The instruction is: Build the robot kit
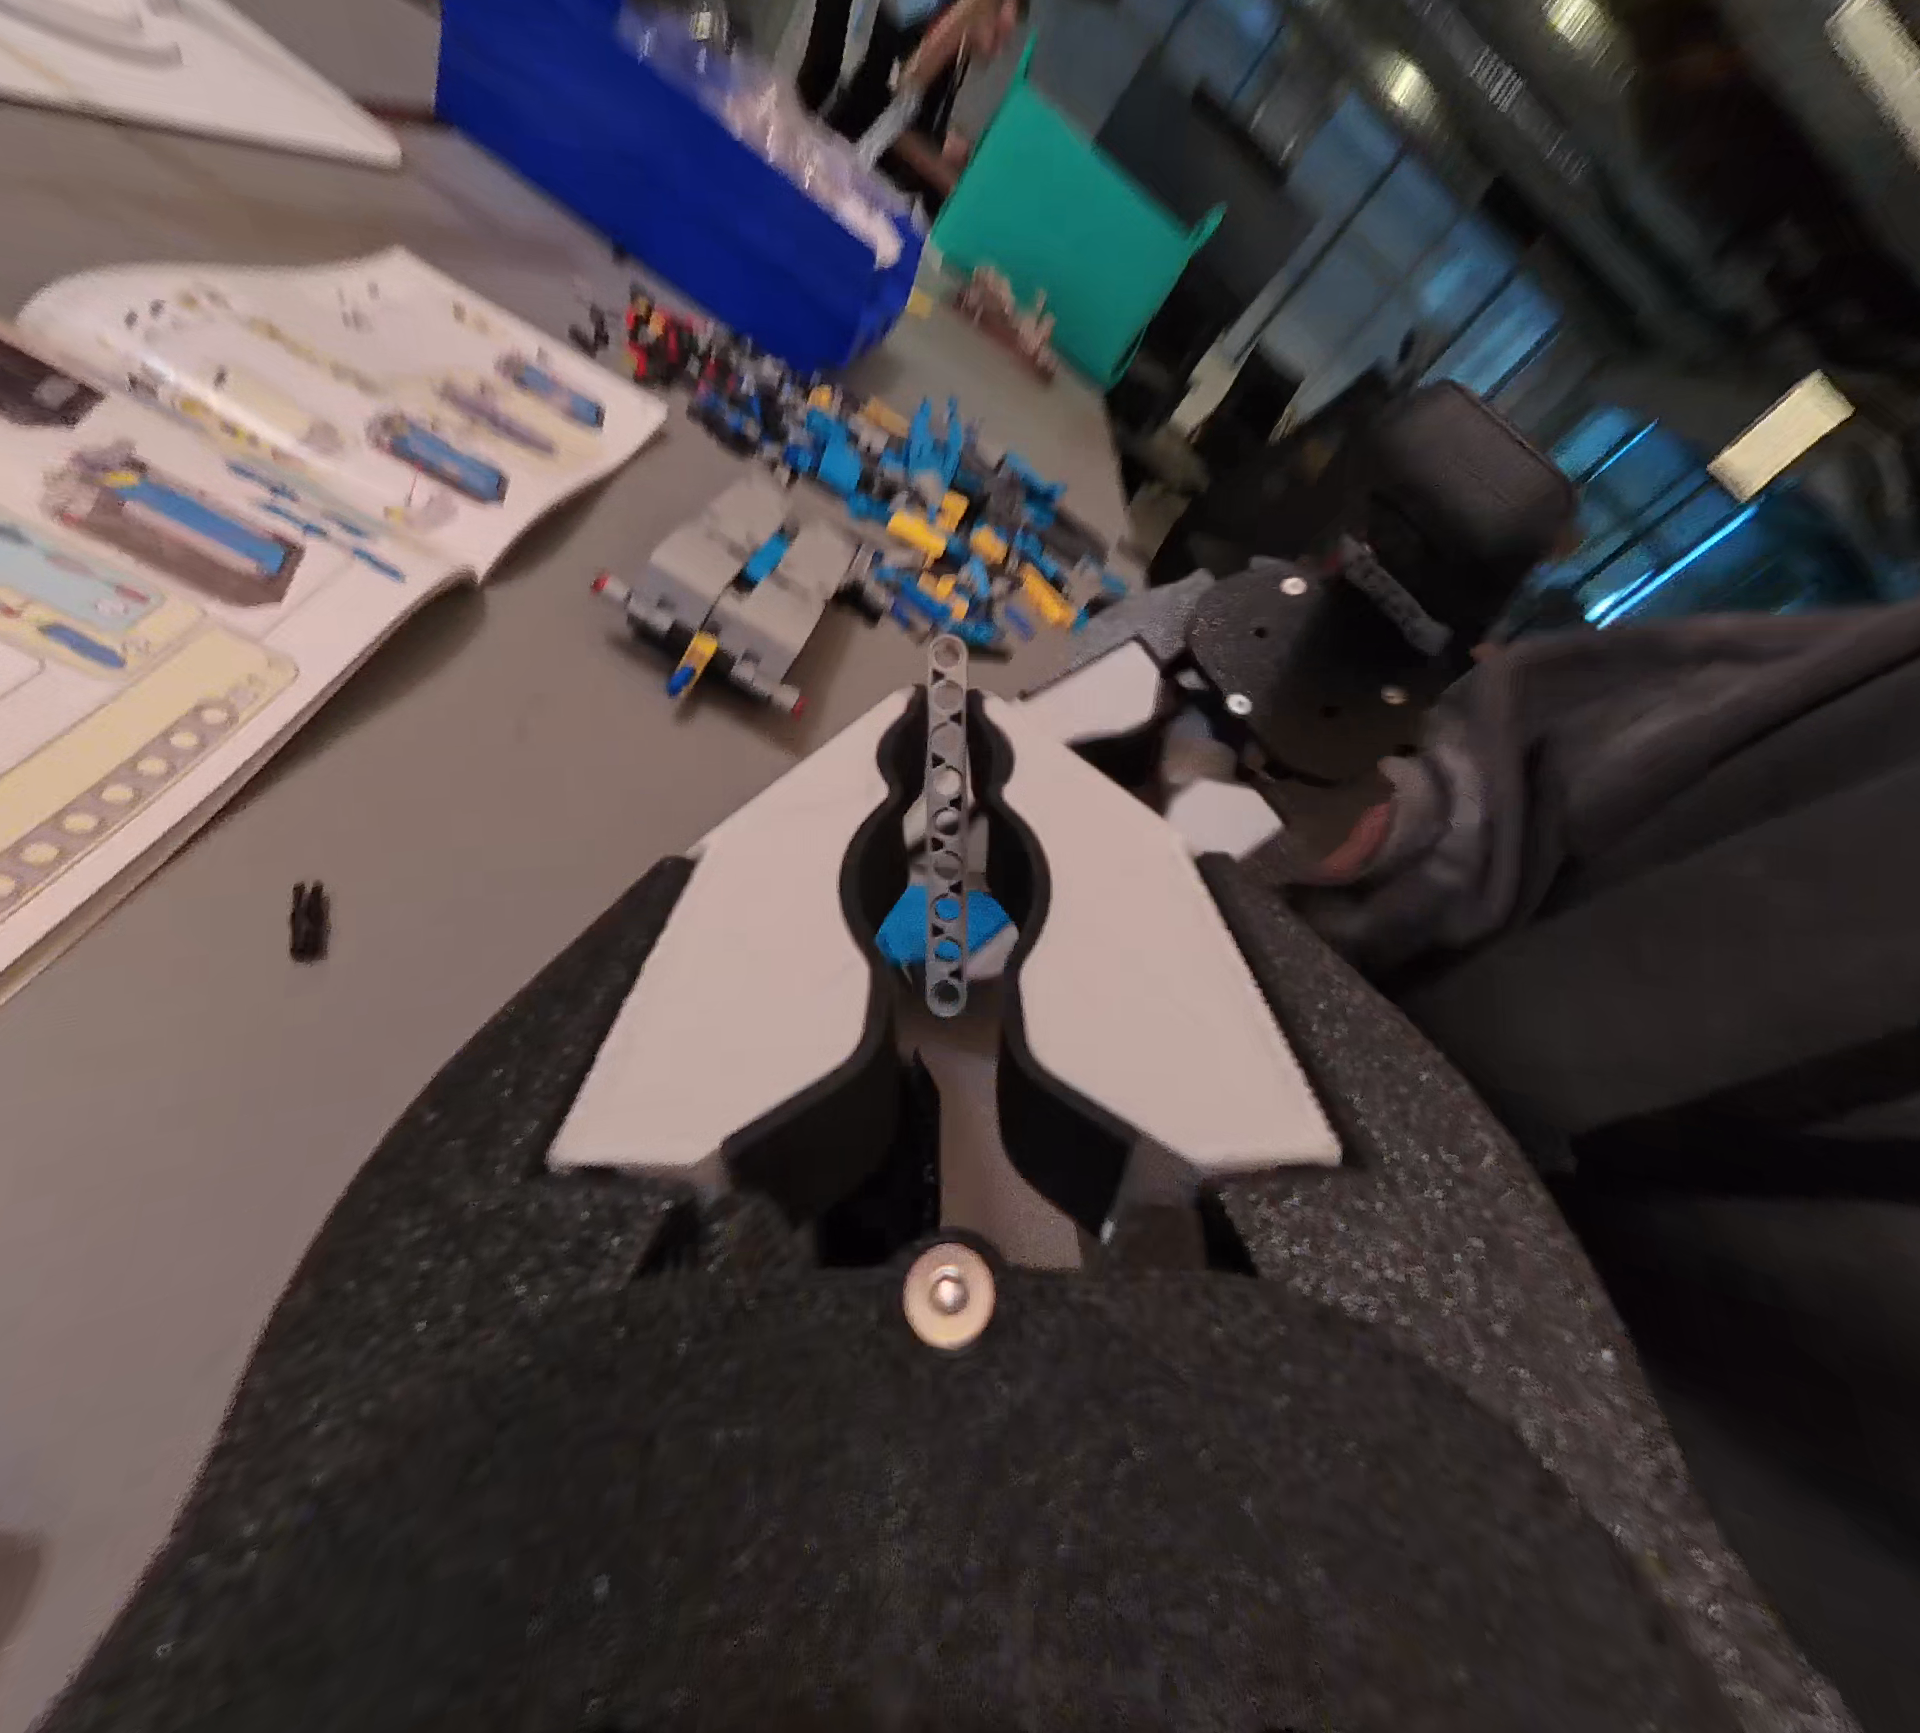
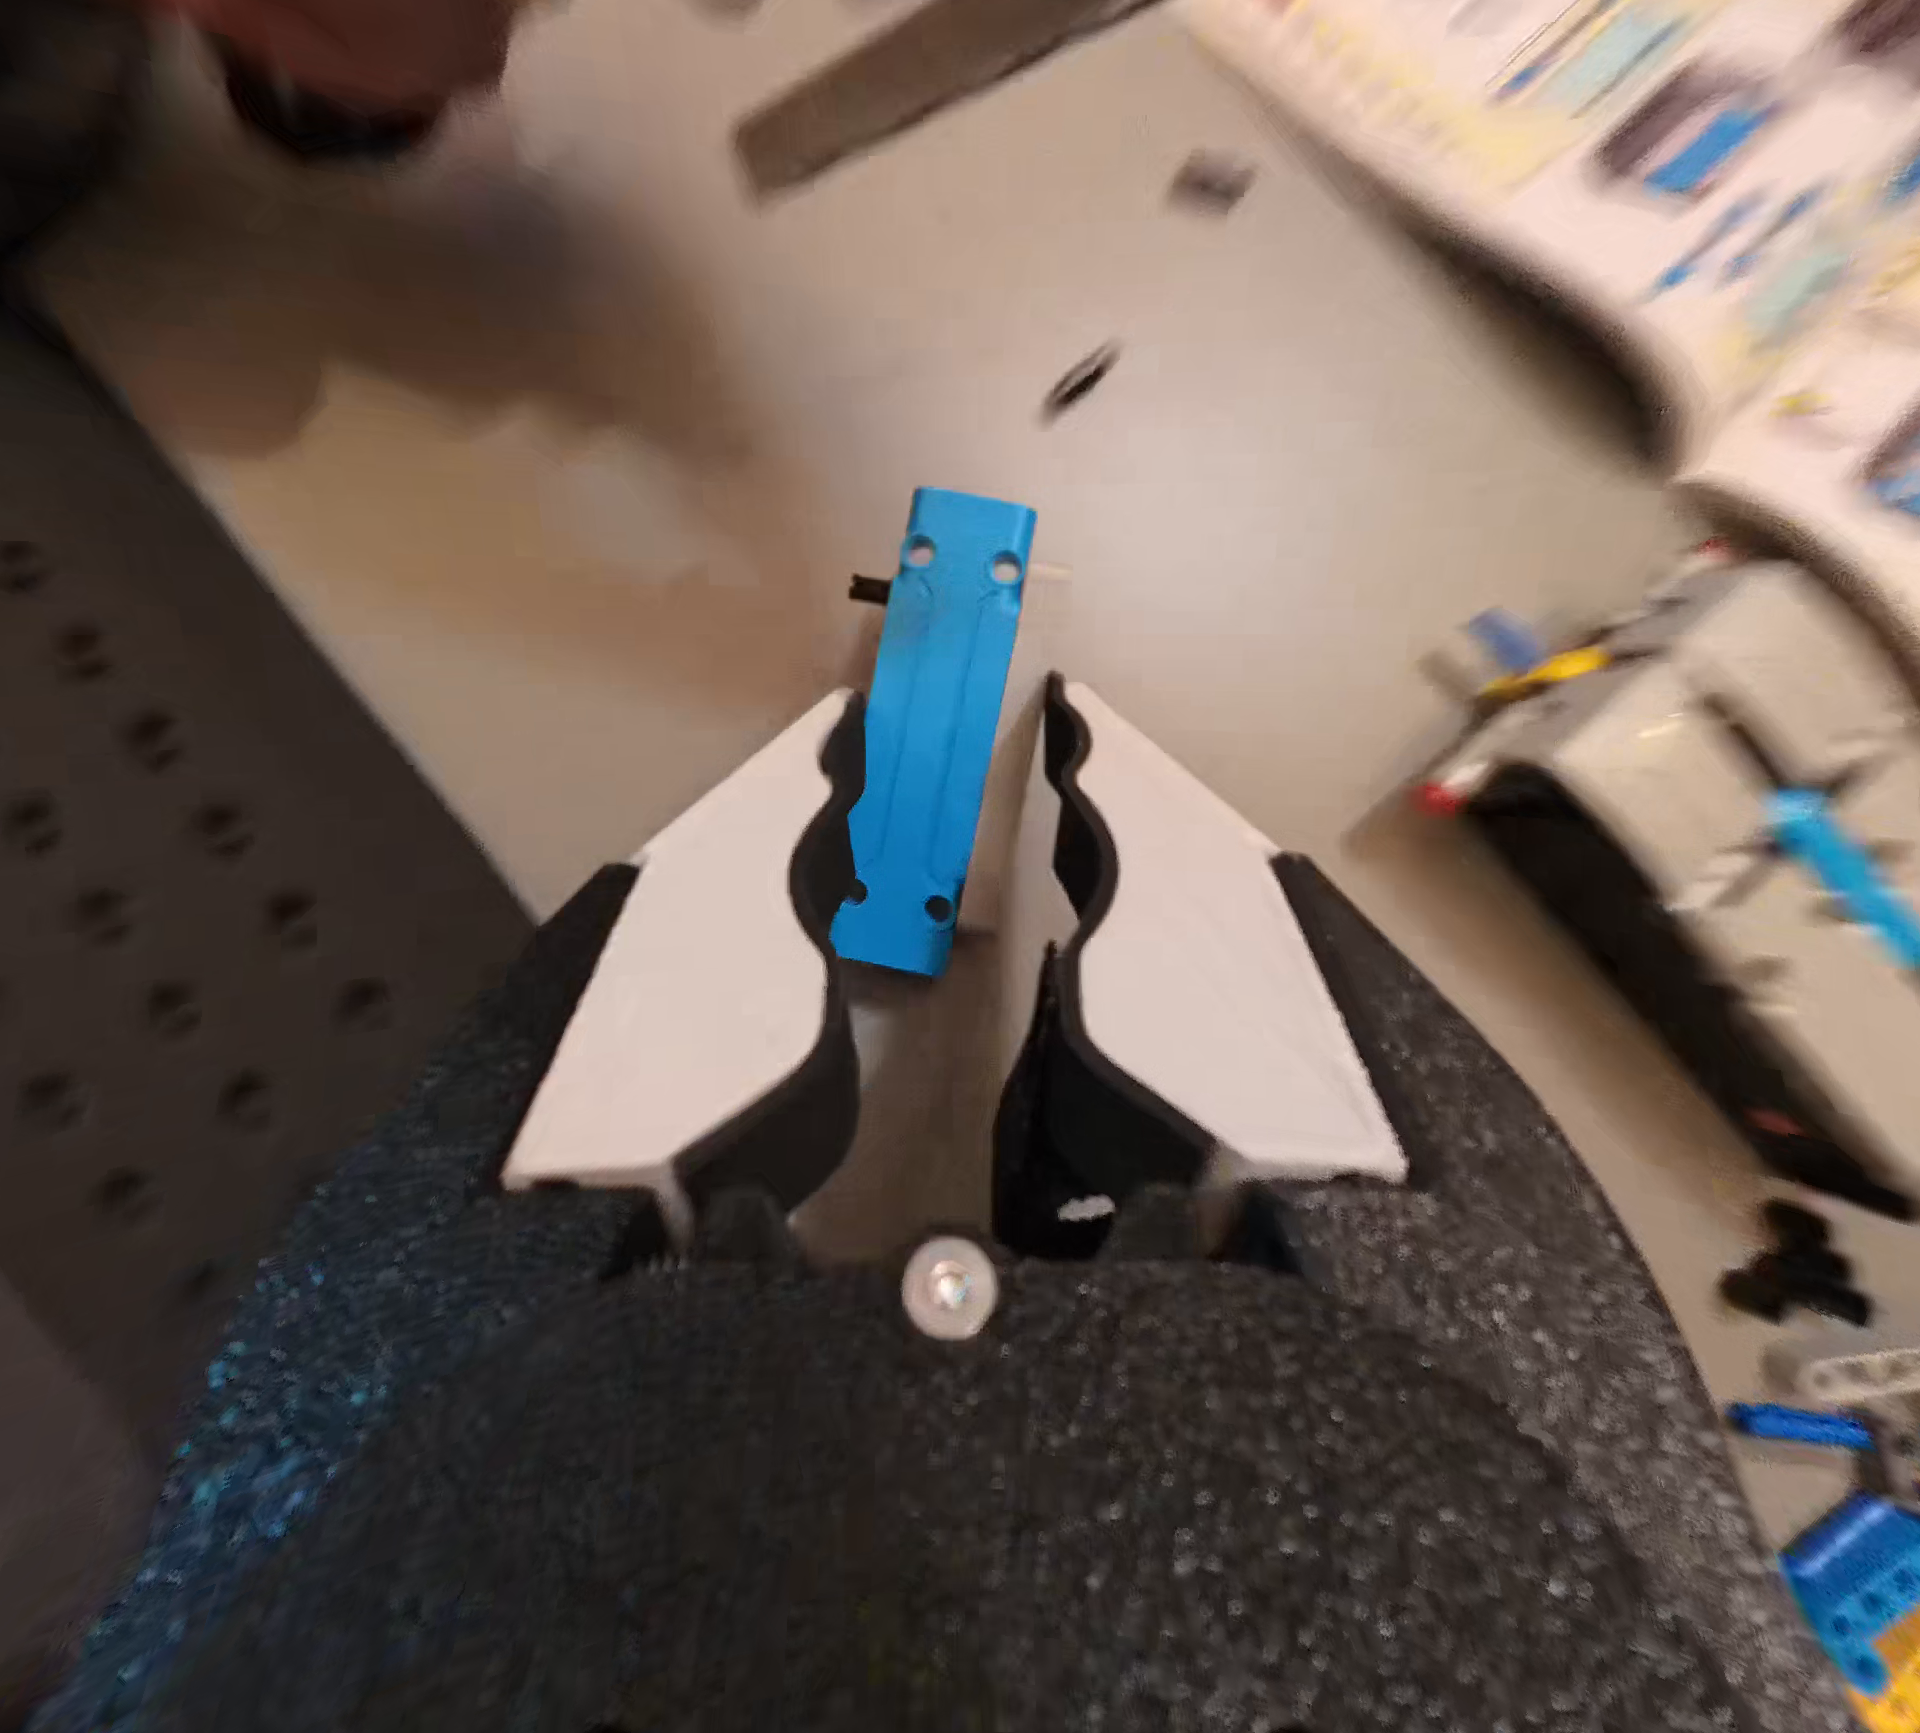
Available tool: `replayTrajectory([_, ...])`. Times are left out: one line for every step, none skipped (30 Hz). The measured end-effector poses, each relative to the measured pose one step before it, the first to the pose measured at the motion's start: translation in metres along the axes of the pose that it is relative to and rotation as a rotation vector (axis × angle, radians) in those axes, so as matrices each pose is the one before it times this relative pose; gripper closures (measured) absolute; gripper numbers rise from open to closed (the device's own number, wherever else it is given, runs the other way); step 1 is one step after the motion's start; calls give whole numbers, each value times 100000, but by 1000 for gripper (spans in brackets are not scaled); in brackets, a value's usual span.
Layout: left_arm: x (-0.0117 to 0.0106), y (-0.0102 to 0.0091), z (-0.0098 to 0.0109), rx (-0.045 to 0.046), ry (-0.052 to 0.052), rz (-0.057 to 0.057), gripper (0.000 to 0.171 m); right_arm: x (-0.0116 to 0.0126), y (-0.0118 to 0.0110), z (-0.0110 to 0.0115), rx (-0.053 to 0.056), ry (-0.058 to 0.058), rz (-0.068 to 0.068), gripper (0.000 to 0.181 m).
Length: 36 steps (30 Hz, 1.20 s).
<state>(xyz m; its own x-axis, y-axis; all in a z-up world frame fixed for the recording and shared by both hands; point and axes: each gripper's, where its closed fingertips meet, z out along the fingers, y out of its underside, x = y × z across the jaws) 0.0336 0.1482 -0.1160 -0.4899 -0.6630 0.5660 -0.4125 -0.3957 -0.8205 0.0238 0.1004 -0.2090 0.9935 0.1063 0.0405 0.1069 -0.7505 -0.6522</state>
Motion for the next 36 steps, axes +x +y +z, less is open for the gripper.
replayTrajectory([312,-908,-284,6631,2555,-1807,166,1456,-1976,-963,10413,3914,2566,148])
replayTrajectory([150,-781,-250,5832,1541,-1737,166,1524,-2024,-884,9854,4856,1861,148])
replayTrajectory([72,-549,-192,4138,1114,-1215,166,1329,-1837,-632,8443,4343,914,148])
replayTrajectory([-75,-340,-133,2824,-13,-316,166,963,-1646,-428,7727,3194,771,148])
replayTrajectory([-137,-204,-84,1881,-353,-154,166,440,-1389,-237,6936,1096,1349,148])
replayTrajectory([100,-160,-42,1789,1109,-585,166,-12,-975,-42,4869,-270,1903,148])
replayTrajectory([21,-116,0,1463,483,-888,166,-397,-532,125,2548,-812,30,148])
replayTrajectory([-158,-188,-62,1894,-917,-51,166,-361,-390,103,2232,738,-1473,148])
replayTrajectory([184,-115,-31,1073,1361,-29,165,-263,-89,149,505,1443,-1845,148])
replayTrajectory([134,-57,-1,325,1158,-860,166,-70,192,210,-1152,1625,-1162,148])
replayTrajectory([-121,-173,-60,1304,-948,-28,165,-89,76,177,-128,319,-91,148])
replayTrajectory([48,-35,-22,460,230,293,165,-283,-48,91,536,-1734,1158,148])
replayTrajectory([8,54,50,-310,104,-274,165,-192,-62,31,215,-1215,1330,148])
replayTrajectory([-60,16,15,199,-479,197,165,-23,-74,-3,92,351,-632,148])
replayTrajectory([69,113,56,-431,431,164,165,-35,-182,-67,915,578,-1267,148])
replayTrajectory([-1,14,28,65,18,-111,166,-39,-158,-98,776,416,-182,148])
replayTrajectory([-63,-66,-23,656,-648,359,166,-53,63,31,-498,-22,-111,148])
replayTrajectory([-11,82,32,-312,-32,286,165,46,141,87,-637,269,-253,148])
replayTrajectory([-11,37,33,91,269,-628,165,49,115,69,-184,354,-102,148])
replayTrajectory([-74,22,15,516,131,-1076,165,21,105,62,-519,481,-412,148])
replayTrajectory([-98,6,20,790,36,-1140,165,71,-65,-28,408,975,-681,148])
replayTrajectory([-93,-15,9,704,255,-1501,165,62,-182,-122,1119,860,-623,148])
replayTrajectory([-77,12,22,490,234,-1687,165,48,-64,-57,27,1021,-904,148])
replayTrajectory([-45,12,15,631,320,-1123,165,62,16,11,-246,1376,-1516,148])
replayTrajectory([-25,25,24,694,299,-912,165,74,-45,-37,303,1517,-1841,148])
replayTrajectory([5,25,29,653,322,-791,165,45,18,-20,-394,1572,-1863,148])
replayTrajectory([67,19,42,532,386,-102,165,57,-15,-21,-136,1459,-1931,148])
replayTrajectory([-15,46,22,63,-345,435,165,67,-88,-54,487,1148,-1160,148])
replayTrajectory([98,-12,6,113,269,456,165,-3,-15,-19,48,184,-386,148])
replayTrajectory([126,33,35,-270,600,99,165,15,-26,-14,318,-200,350,149])
replayTrajectory([36,182,86,-1033,128,93,165,26,-13,-10,322,-323,794,149])
replayTrajectory([8,308,125,-1617,-156,631,165,-10,-5,4,117,-453,416,149])
replayTrajectory([27,226,113,-839,-108,647,165,-104,-34,-11,146,-581,-162,149])
replayTrajectory([-77,-30,-11,415,-1130,777,165,-3,19,2,-203,876,-1355,149])
replayTrajectory([76,-85,-24,635,-940,1801,165,-62,-15,8,47,760,-1770,148])
replayTrajectory([155,27,33,-382,-582,2561,165,28,-108,-82,388,788,-1294,149])
